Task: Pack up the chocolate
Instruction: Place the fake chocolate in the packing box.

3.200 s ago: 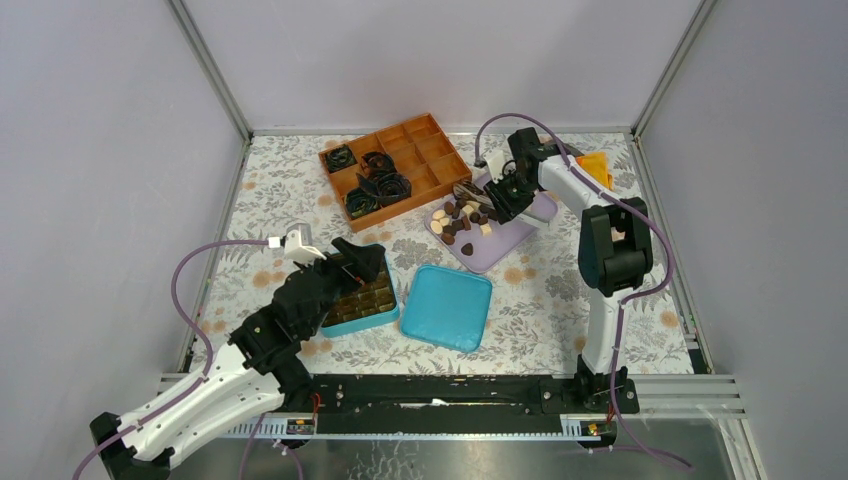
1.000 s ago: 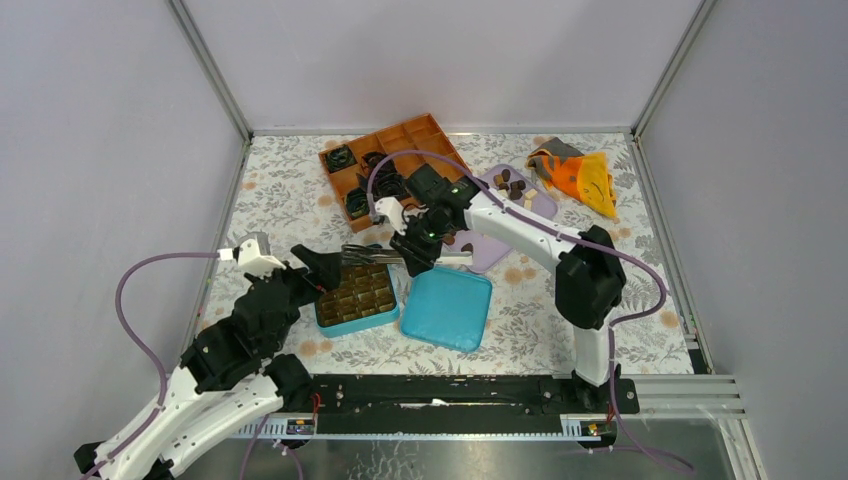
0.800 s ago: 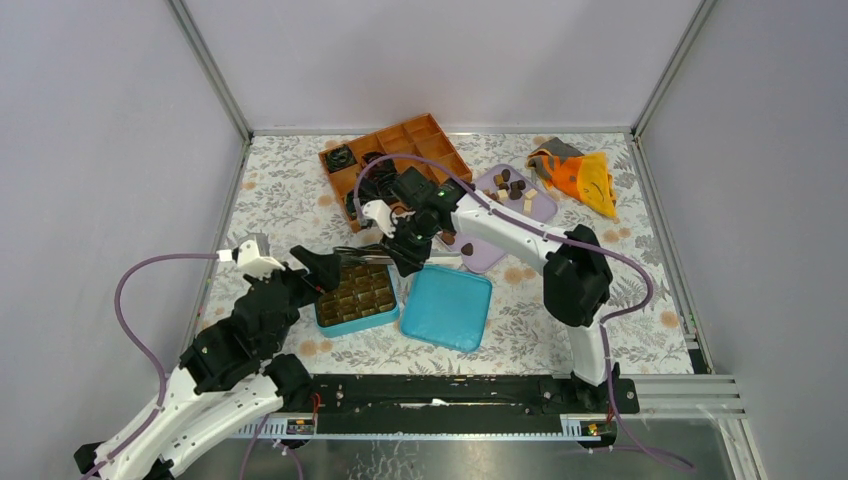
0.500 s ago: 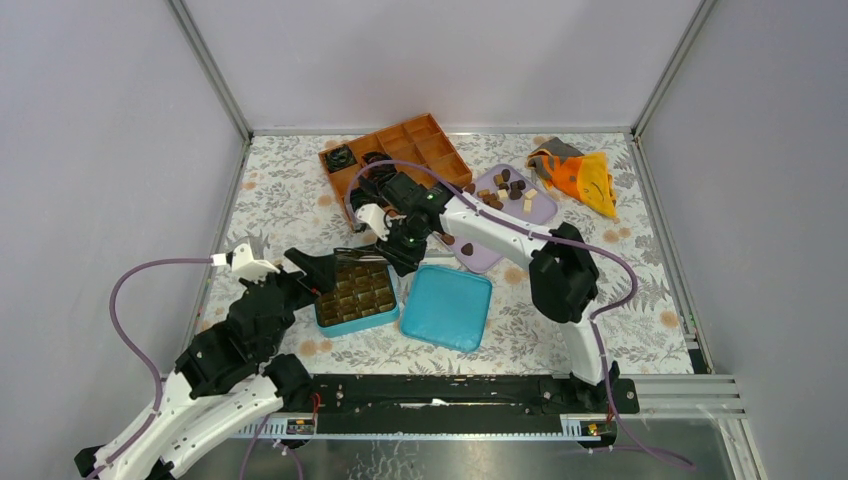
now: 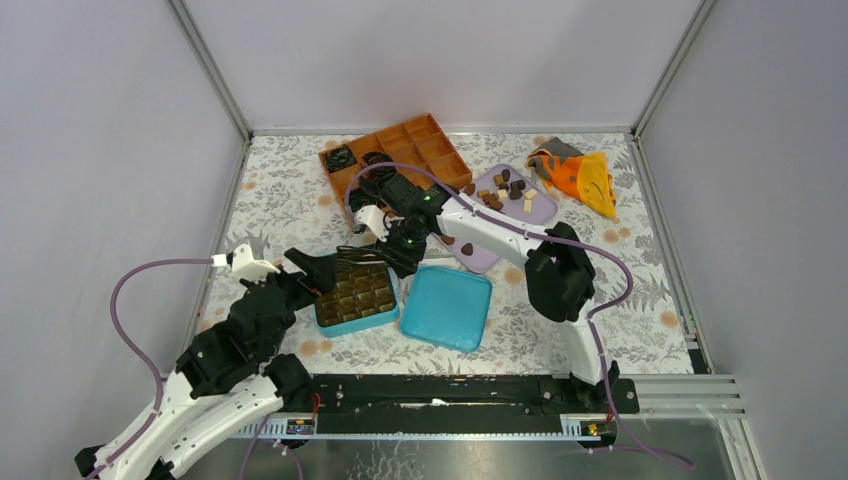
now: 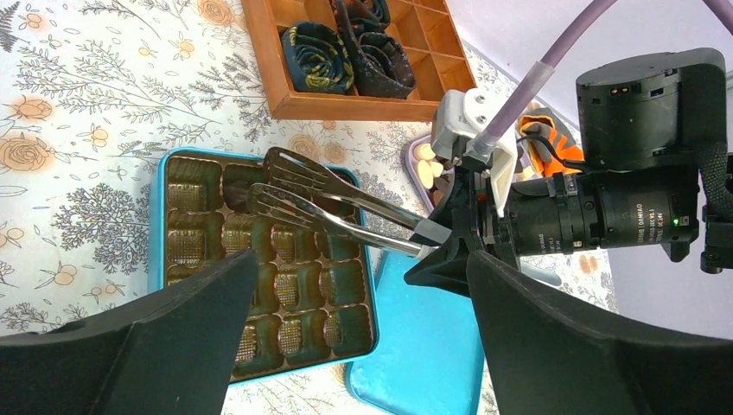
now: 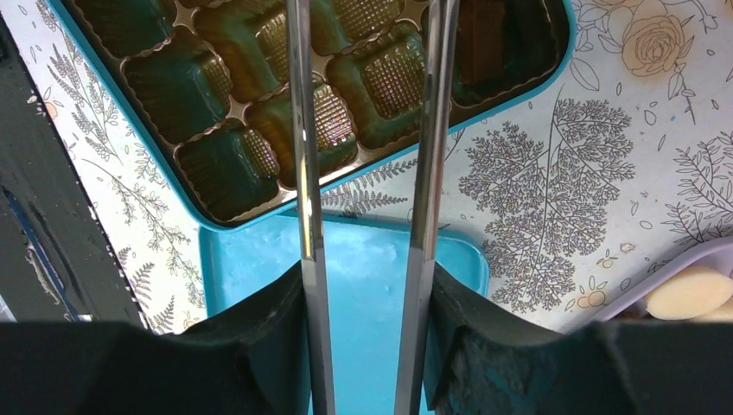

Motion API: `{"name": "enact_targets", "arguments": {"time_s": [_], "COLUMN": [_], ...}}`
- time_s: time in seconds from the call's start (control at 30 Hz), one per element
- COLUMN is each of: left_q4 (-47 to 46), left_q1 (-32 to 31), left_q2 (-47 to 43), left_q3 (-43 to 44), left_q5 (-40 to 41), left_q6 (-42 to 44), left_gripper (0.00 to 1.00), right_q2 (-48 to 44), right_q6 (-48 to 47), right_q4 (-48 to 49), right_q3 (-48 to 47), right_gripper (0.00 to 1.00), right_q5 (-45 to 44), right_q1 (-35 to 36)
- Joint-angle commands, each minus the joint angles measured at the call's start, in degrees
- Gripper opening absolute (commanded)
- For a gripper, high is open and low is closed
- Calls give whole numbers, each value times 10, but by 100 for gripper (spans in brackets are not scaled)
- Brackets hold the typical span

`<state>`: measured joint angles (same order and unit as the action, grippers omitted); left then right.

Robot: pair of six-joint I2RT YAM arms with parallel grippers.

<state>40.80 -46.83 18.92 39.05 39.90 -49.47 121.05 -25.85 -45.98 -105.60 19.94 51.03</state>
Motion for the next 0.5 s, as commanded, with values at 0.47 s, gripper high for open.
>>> {"name": "enact_targets", "arguments": {"time_s": [0.47], "left_q4": [-55], "left_q1": [3], "left_q2": [-27], "left_q3": [-8], "left_q5": [-11], "left_q6": [8], "left_gripper": [99], "right_q2": [-131], "right_q6": [1], "right_q4": [-9], "right_q3": [30], "right_gripper": [44], "right_q5": [94], "right_q1": [-29]}}
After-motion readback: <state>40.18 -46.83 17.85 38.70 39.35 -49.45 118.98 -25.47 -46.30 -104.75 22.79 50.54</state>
